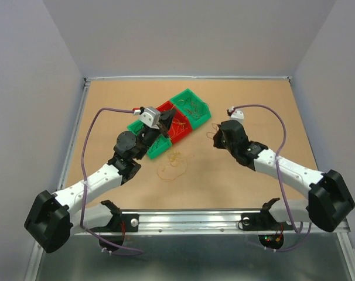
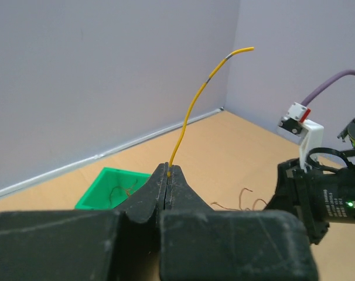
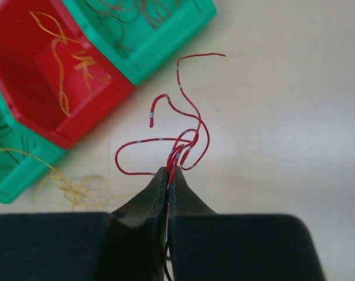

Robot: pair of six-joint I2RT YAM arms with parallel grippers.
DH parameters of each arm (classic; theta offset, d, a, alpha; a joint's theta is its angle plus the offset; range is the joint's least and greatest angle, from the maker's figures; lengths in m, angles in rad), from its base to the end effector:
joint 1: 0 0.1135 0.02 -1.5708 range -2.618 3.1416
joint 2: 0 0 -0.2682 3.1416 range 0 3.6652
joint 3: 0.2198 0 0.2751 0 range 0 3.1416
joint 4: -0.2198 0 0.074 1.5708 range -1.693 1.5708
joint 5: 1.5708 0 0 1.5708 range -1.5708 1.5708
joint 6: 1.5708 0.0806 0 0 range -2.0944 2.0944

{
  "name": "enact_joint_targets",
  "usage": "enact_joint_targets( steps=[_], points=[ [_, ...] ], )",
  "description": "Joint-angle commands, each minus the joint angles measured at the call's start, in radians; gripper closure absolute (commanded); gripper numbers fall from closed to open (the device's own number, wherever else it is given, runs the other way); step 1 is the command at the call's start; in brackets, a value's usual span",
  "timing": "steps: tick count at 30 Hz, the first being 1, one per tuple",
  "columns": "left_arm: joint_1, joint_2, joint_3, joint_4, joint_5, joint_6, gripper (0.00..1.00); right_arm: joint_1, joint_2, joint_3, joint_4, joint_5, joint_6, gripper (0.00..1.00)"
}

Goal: Untangle the cables

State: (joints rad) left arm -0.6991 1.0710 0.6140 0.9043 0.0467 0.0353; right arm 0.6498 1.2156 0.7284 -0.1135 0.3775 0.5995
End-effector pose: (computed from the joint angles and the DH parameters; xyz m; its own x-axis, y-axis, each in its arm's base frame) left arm 0.2258 -0.1948 0.3511 0.3547 -0.2521 -0.9003 0.6629 0.7469 0.0520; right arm 0.2687 0.1669 0.2081 -0.5523 0.2391 -0.7986 -0.0105 0.9559 0.2935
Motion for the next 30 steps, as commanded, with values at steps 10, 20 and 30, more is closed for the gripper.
enact_joint_targets(
  steps=[10,20,30],
  points=[
    [0.013,0.018,-0.011,0.071,-0.136,0.0,1.0,-0.097,0.525,0.679,0.161,-0.371,-0.261,0.99],
    [0.015,0.043,-0.005,0.068,-0.128,0.002,1.0,-0.26,0.895,1.005,0.077,-0.687,-0.259,0.99],
    [0.015,0.032,-0.005,0.064,-0.074,-0.009,1.0,-0.254,1.053,0.954,-0.005,-0.652,-0.448,0.99]
  ],
)
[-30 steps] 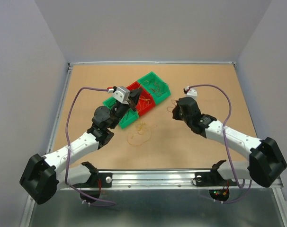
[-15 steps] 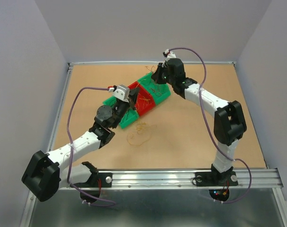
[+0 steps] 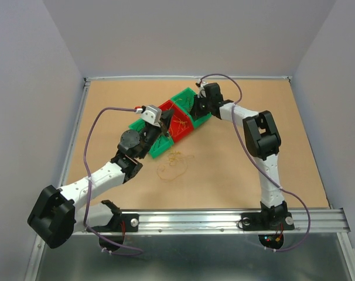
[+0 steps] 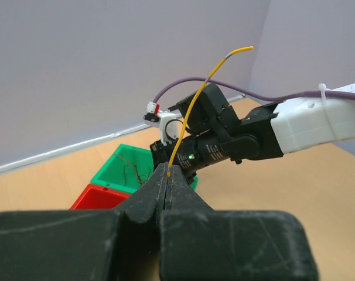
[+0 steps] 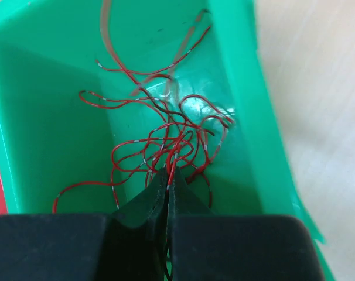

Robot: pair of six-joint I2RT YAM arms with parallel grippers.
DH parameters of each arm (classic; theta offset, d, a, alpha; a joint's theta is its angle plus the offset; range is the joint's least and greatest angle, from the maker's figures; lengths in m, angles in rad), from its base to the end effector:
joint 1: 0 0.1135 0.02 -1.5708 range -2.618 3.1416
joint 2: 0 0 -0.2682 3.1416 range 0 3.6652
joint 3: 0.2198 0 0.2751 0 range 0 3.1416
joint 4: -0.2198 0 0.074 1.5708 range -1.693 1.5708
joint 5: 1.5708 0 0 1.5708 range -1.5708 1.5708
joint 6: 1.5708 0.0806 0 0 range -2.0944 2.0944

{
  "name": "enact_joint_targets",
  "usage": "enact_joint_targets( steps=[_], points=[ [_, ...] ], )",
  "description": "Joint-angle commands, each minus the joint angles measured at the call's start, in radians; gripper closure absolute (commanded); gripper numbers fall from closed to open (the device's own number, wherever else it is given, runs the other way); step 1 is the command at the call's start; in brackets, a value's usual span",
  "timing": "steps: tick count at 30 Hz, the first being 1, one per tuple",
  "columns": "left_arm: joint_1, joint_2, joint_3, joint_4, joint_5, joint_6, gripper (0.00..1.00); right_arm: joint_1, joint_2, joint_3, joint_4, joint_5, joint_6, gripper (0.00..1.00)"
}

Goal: Untangle the cables

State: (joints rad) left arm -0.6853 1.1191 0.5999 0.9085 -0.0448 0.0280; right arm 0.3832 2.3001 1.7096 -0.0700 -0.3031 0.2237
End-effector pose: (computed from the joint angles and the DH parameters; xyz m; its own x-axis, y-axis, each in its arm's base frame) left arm 0.2413 -0.1926 0.3323 0.3105 -0.2177 -0.9253 0.5917 0.8061 0.0089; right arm 0.5237 0.2370 0.1212 -0.6825 -0.0468 -0.7294 -0.4349 0.8281 0.3537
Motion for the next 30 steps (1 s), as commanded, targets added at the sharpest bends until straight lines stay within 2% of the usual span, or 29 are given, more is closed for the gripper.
enact_joint_targets(
  steps=[1,7,12,15,16,17,23,25,28,30],
  points=[
    [0.001,-0.018,0.008,0.059,0.017,0.0,1.0,0.017,-0.047,-0.033,-0.048,0.074,-0.076,0.99],
    [0.001,-0.027,0.001,0.058,0.04,0.0,1.0,0.045,-0.064,-0.045,-0.054,0.159,-0.104,0.98],
    [0.001,-0.034,0.001,0.058,0.069,-0.003,1.0,0.103,-0.148,-0.076,-0.059,0.326,-0.107,0.95],
    [0.001,-0.047,-0.003,0.058,0.066,0.0,1.0,0.121,-0.198,-0.11,-0.053,0.381,-0.087,0.81],
    [0.001,-0.048,-0.006,0.059,0.066,0.001,1.0,0.126,-0.209,-0.12,-0.044,0.401,-0.081,0.69],
    [0.001,-0.054,-0.005,0.058,0.066,0.0,1.0,0.128,-0.217,-0.129,-0.034,0.413,-0.078,0.64],
    [0.001,-0.061,-0.006,0.059,0.062,0.003,1.0,0.128,-0.313,-0.252,0.062,0.438,-0.067,0.51],
    [0.001,-0.061,-0.006,0.059,0.06,0.004,1.0,0.128,-0.359,-0.313,0.18,0.421,-0.067,0.4],
    [0.001,-0.074,-0.006,0.061,0.054,0.009,1.0,0.128,-0.467,-0.434,0.271,0.349,-0.072,0.32],
    [0.001,-0.097,-0.011,0.058,0.013,0.012,1.0,0.128,-0.525,-0.478,0.302,0.241,-0.107,0.25]
  ],
)
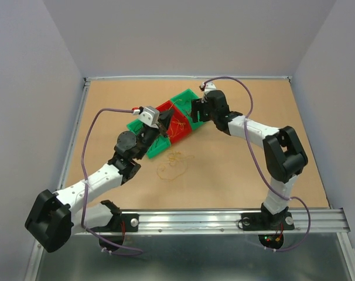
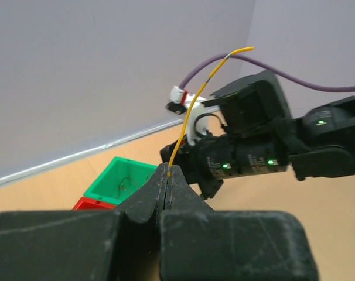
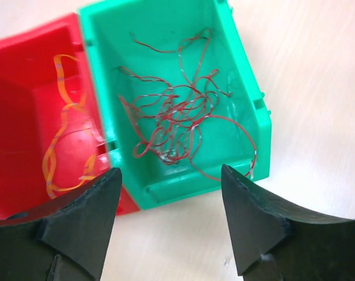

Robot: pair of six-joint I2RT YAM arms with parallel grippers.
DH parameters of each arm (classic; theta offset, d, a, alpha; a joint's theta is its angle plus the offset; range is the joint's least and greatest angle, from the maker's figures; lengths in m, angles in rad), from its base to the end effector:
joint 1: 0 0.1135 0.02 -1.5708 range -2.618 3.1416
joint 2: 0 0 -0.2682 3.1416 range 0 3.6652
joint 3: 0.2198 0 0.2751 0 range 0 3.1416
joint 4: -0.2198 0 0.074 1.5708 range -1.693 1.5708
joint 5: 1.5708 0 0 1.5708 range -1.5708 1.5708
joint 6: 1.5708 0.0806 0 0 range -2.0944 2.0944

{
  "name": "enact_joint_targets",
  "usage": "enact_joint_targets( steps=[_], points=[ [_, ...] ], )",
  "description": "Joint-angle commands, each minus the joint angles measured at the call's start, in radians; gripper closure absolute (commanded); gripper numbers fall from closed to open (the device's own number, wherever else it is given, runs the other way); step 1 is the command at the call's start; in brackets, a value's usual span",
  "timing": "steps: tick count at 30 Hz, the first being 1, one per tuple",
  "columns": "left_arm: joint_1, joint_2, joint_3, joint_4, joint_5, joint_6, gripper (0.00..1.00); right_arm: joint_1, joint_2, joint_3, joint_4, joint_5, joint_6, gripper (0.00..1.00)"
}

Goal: Untangle the cables

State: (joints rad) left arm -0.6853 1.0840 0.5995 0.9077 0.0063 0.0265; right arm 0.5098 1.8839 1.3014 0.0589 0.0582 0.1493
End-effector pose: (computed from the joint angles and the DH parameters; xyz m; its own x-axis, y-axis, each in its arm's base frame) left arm 0.2327 -0.1909 0.3421 0.3347 -0.2394 -0.9114 0.6287 0.7772 0.0268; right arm 0.4331 0.2368 0.1938 -0.4975 -0.1080 -0.8607 -0.3733 0.9223 0.1001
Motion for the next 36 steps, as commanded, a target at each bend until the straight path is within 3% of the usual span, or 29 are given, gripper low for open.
enact_joint_targets(
  steps=[1,2,7,12,21,28,31,32,35,36],
  points=[
    [0.001,-0.085,-0.012,0.059,-0.054,0.013,1.0,0.002,-0.126,-0.109,0.186,-0.23,-0.053,0.22],
    [0.001,-0.085,-0.013,0.059,-0.054,0.016,1.0,0.003,-0.141,-0.137,0.197,-0.232,-0.072,0.2],
    [0.003,-0.17,-0.02,0.056,-0.143,0.015,1.0,0.006,-0.197,-0.249,0.226,-0.627,-0.258,0.08],
    [0.006,-0.22,0.017,0.017,-0.207,0.016,1.0,0.024,-0.161,-0.269,0.274,-0.858,-0.306,0.07],
    [0.007,-0.219,0.152,-0.035,-0.192,0.018,1.0,0.16,-0.068,-0.193,0.352,-0.942,-0.3,0.07],
    [0.007,-0.162,0.437,-0.176,-0.227,0.073,0.99,0.229,0.04,-0.091,0.263,-0.9,-0.352,0.09],
    [0.007,-0.156,0.512,-0.202,-0.224,0.081,0.99,0.246,0.057,-0.08,0.26,-0.853,-0.352,0.29],
    [0.007,-0.145,0.566,-0.214,-0.22,0.079,0.99,0.248,0.054,-0.082,0.262,-0.848,-0.352,0.49],
    [0.007,-0.134,0.68,-0.269,-0.258,0.095,0.99,0.246,0.032,-0.119,0.268,-0.833,-0.355,0.72],
    [0.007,-0.131,0.7,-0.276,-0.297,0.104,0.99,0.246,0.002,-0.135,0.285,-0.812,-0.358,0.86]
  ],
)
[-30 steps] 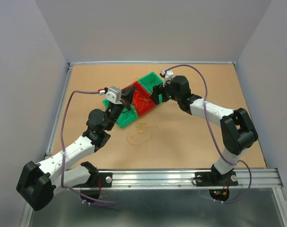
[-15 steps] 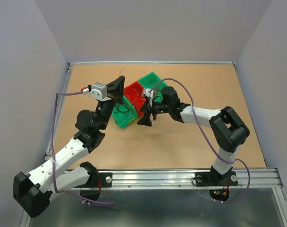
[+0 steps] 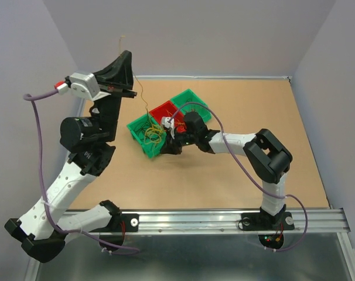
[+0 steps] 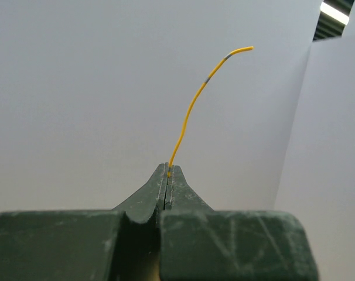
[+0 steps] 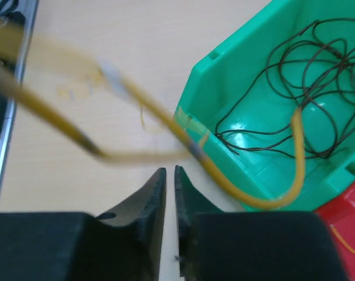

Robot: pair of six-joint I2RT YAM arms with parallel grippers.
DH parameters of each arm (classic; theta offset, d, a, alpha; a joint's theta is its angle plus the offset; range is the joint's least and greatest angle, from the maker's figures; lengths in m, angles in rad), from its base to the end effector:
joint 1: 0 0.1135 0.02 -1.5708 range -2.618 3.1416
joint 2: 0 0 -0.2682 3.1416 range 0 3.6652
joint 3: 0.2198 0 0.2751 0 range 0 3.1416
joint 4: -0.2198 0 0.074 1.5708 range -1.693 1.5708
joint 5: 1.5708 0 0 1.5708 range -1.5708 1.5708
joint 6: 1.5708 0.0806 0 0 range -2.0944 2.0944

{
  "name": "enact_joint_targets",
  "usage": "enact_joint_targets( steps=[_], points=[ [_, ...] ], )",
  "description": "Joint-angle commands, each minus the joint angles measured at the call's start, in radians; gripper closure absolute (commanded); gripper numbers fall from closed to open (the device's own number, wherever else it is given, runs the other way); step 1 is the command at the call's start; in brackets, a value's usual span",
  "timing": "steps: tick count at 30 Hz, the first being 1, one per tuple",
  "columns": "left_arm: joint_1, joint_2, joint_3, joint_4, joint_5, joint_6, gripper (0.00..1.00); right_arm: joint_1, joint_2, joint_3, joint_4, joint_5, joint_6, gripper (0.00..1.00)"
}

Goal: Untangle the cables

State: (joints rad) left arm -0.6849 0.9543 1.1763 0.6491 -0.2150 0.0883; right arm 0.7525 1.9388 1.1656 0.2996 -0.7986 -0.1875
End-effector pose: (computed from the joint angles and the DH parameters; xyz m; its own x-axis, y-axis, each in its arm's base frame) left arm 0.1751 -0.1208 0.5668 0.6353 -0.4077 -0.6559 0.4574 0.8830 -0.1058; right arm 0.3010 0.3609 0.1598 -0.1515 -0.3200 -0.9352 -0.9878 0.0142 0.1551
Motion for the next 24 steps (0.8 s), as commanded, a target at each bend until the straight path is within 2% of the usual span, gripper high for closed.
enact_joint_targets(
  steps=[1,2,4,9,10,11,12,14,15,18,24],
  points=[
    [0.007,-0.005,0.141,-0.017,-0.099,0.069,0.99,0.004,-0.07,-0.02,0.059,0.064,-0.015,0.91],
    [0.007,-0.014,0.163,-0.017,-0.153,0.077,0.99,0.004,-0.113,-0.071,0.1,0.084,-0.01,0.99],
    [0.007,-0.04,0.174,0.001,-0.201,0.103,0.99,0.004,-0.156,-0.15,0.168,0.16,0.014,1.0],
    [0.007,-0.08,0.174,0.044,-0.342,0.171,1.0,-0.002,-0.268,-0.233,0.196,0.274,0.043,0.99],
    [0.007,-0.084,0.177,0.059,-0.356,0.179,1.0,-0.004,-0.299,-0.244,0.2,0.294,0.055,0.9],
    [0.007,-0.089,0.174,0.061,-0.354,0.189,1.0,-0.008,-0.314,-0.257,0.229,0.294,0.066,0.65],
    [0.007,-0.097,0.168,0.046,-0.321,0.185,1.0,-0.008,-0.334,-0.282,0.249,0.265,0.068,0.26],
    [0.007,-0.118,0.152,0.023,-0.252,0.142,1.0,-0.008,-0.347,-0.311,0.373,0.222,0.095,0.04],
    [0.007,-0.124,0.143,0.014,-0.232,0.122,1.0,-0.008,-0.35,-0.337,0.428,0.196,0.118,0.0],
    [0.007,-0.141,0.12,-0.012,-0.169,0.052,1.0,-0.007,-0.325,-0.334,0.598,0.203,0.224,0.0],
    [0.007,-0.129,0.132,-0.057,-0.129,0.005,1.0,0.013,-0.238,-0.29,0.759,0.202,0.281,0.0]
  ],
)
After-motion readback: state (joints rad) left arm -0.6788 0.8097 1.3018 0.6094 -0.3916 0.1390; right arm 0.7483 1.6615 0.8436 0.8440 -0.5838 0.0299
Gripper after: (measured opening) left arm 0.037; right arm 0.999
